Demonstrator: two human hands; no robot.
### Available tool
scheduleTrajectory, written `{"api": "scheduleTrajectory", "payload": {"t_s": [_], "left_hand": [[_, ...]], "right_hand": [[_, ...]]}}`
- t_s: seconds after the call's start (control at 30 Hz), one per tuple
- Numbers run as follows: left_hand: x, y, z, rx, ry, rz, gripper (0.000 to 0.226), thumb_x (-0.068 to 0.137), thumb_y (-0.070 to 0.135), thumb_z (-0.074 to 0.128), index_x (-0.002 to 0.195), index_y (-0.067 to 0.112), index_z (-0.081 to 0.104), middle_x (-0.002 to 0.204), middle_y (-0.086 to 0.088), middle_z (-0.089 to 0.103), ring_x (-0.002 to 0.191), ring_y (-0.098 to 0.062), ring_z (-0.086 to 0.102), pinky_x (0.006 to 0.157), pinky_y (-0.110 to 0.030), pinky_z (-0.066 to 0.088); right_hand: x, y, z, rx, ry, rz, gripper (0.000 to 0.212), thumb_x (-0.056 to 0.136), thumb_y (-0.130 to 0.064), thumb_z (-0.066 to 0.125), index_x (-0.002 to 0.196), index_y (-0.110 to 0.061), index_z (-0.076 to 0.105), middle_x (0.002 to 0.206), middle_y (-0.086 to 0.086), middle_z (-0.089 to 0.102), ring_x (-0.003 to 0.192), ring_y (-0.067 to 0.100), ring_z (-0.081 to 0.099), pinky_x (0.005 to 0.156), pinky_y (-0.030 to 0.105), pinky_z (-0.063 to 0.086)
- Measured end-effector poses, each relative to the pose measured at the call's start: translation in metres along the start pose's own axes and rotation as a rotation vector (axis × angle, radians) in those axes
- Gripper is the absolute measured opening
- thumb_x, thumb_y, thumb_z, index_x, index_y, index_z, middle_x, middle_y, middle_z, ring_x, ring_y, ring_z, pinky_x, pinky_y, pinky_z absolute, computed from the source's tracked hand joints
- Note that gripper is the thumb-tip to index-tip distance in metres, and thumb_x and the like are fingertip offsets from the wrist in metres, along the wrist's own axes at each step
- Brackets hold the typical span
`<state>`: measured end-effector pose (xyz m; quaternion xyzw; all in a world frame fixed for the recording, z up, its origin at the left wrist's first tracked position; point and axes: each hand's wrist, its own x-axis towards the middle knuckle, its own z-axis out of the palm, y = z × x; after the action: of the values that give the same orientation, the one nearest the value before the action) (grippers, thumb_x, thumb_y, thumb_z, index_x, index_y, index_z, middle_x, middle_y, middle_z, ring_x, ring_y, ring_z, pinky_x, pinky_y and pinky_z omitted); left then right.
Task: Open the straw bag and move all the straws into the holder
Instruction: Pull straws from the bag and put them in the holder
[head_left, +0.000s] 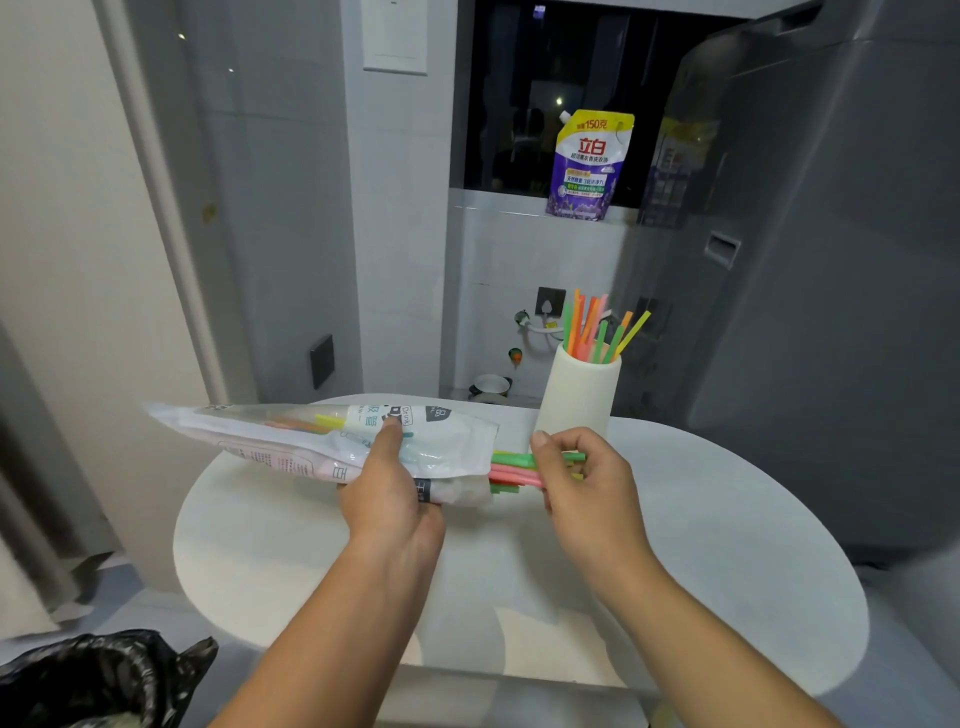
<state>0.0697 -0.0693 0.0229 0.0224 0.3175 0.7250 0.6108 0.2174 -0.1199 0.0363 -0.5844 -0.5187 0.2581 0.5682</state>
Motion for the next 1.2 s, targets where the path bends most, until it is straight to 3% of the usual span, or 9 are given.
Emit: {"api": "scheduleTrajectory", "payload": {"t_s": [0.17, 0.33, 0.43, 0.57, 0.73, 0.87, 0.93, 1.07, 1.2], "left_hand": [[0.001, 0.005, 0.002, 0.0, 0.002, 0.009, 0.044, 0.095, 0.013, 0.076, 0.137, 0.019, 0.064, 0.124, -0.004, 0.079, 0.105, -0.023, 0.079, 0.09, -0.046, 0.065], [0.003, 0.005, 0.001, -0.007, 0.005, 0.017, 0.047, 0.094, 0.015, 0.077, 0.139, 0.019, 0.063, 0.125, -0.004, 0.078, 0.107, -0.023, 0.078, 0.093, -0.049, 0.064], [0.001, 0.001, 0.002, -0.011, 0.011, 0.016, 0.047, 0.094, 0.012, 0.077, 0.139, 0.019, 0.063, 0.125, -0.005, 0.078, 0.107, -0.025, 0.078, 0.095, -0.052, 0.062], [0.004, 0.002, 0.001, -0.018, 0.014, 0.011, 0.047, 0.094, 0.012, 0.077, 0.139, 0.02, 0.063, 0.125, -0.005, 0.078, 0.106, -0.025, 0.078, 0.093, -0.052, 0.063], [0.01, 0.01, 0.0, -0.018, -0.002, 0.01, 0.042, 0.095, 0.014, 0.075, 0.136, 0.019, 0.065, 0.121, -0.006, 0.079, 0.101, -0.024, 0.08, 0.09, -0.051, 0.064], [0.015, 0.007, -0.003, -0.058, -0.03, -0.008, 0.057, 0.082, 0.018, 0.081, 0.137, 0.019, 0.064, 0.122, -0.011, 0.079, 0.11, -0.039, 0.077, 0.095, -0.062, 0.059], [0.016, 0.007, -0.003, -0.058, -0.021, -0.002, 0.052, 0.087, 0.016, 0.079, 0.137, 0.019, 0.064, 0.122, -0.009, 0.079, 0.108, -0.036, 0.078, 0.096, -0.06, 0.06], [0.016, 0.006, -0.003, -0.034, -0.007, 0.002, 0.046, 0.094, 0.016, 0.076, 0.138, 0.018, 0.064, 0.121, -0.006, 0.08, 0.104, -0.027, 0.079, 0.094, -0.054, 0.062], [0.008, 0.001, -0.002, -0.001, 0.013, -0.024, 0.047, 0.093, 0.015, 0.078, 0.138, 0.019, 0.064, 0.123, -0.005, 0.079, 0.104, -0.025, 0.079, 0.083, -0.044, 0.067]], "right_hand": [[0.005, 0.001, -0.001, 0.034, 0.036, 0.011, 0.03, 0.094, -0.039, 0.063, 0.073, -0.018, 0.058, 0.055, -0.001, 0.051, 0.053, 0.018, 0.045, 0.057, 0.029, 0.038], [0.004, -0.001, -0.009, 0.071, 0.034, 0.06, 0.039, 0.092, -0.054, 0.058, 0.073, -0.02, 0.054, 0.054, 0.0, 0.049, 0.052, 0.019, 0.043, 0.054, 0.031, 0.037], [-0.003, -0.007, -0.004, 0.089, -0.026, 0.111, 0.038, 0.091, -0.048, 0.063, 0.085, -0.011, 0.057, 0.05, 0.002, 0.052, 0.043, 0.016, 0.045, 0.045, 0.029, 0.038], [0.003, -0.01, -0.004, 0.076, -0.003, 0.1, 0.033, 0.09, -0.038, 0.069, 0.078, -0.01, 0.057, 0.047, 0.006, 0.049, 0.038, 0.017, 0.039, 0.047, 0.029, 0.033], [0.009, -0.014, -0.019, 0.31, -0.021, 0.171, 0.031, 0.09, -0.031, 0.07, 0.075, -0.009, 0.054, 0.047, 0.002, 0.044, 0.038, 0.017, 0.033, 0.042, 0.026, 0.028], [0.0, -0.013, -0.01, 0.598, -0.027, 0.28, 0.036, 0.08, -0.044, 0.07, 0.077, -0.012, 0.054, 0.052, 0.003, 0.043, 0.038, 0.013, 0.036, 0.039, 0.023, 0.028], [-0.007, -0.01, -0.001, 0.683, -0.031, 0.301, 0.043, 0.07, -0.052, 0.069, 0.081, -0.013, 0.054, 0.054, 0.004, 0.045, 0.038, 0.013, 0.037, 0.039, 0.024, 0.029], [-0.018, -0.002, 0.013, 0.565, -0.012, 0.282, 0.047, 0.075, -0.058, 0.072, 0.085, -0.014, 0.058, 0.061, 0.004, 0.047, 0.051, 0.016, 0.042, 0.048, 0.028, 0.035], [-0.018, -0.005, 0.023, 0.457, -0.053, 0.274, 0.049, 0.08, -0.065, 0.058, 0.113, -0.03, 0.068, 0.106, -0.007, 0.074, 0.099, 0.011, 0.068, 0.087, 0.033, 0.052]]}}
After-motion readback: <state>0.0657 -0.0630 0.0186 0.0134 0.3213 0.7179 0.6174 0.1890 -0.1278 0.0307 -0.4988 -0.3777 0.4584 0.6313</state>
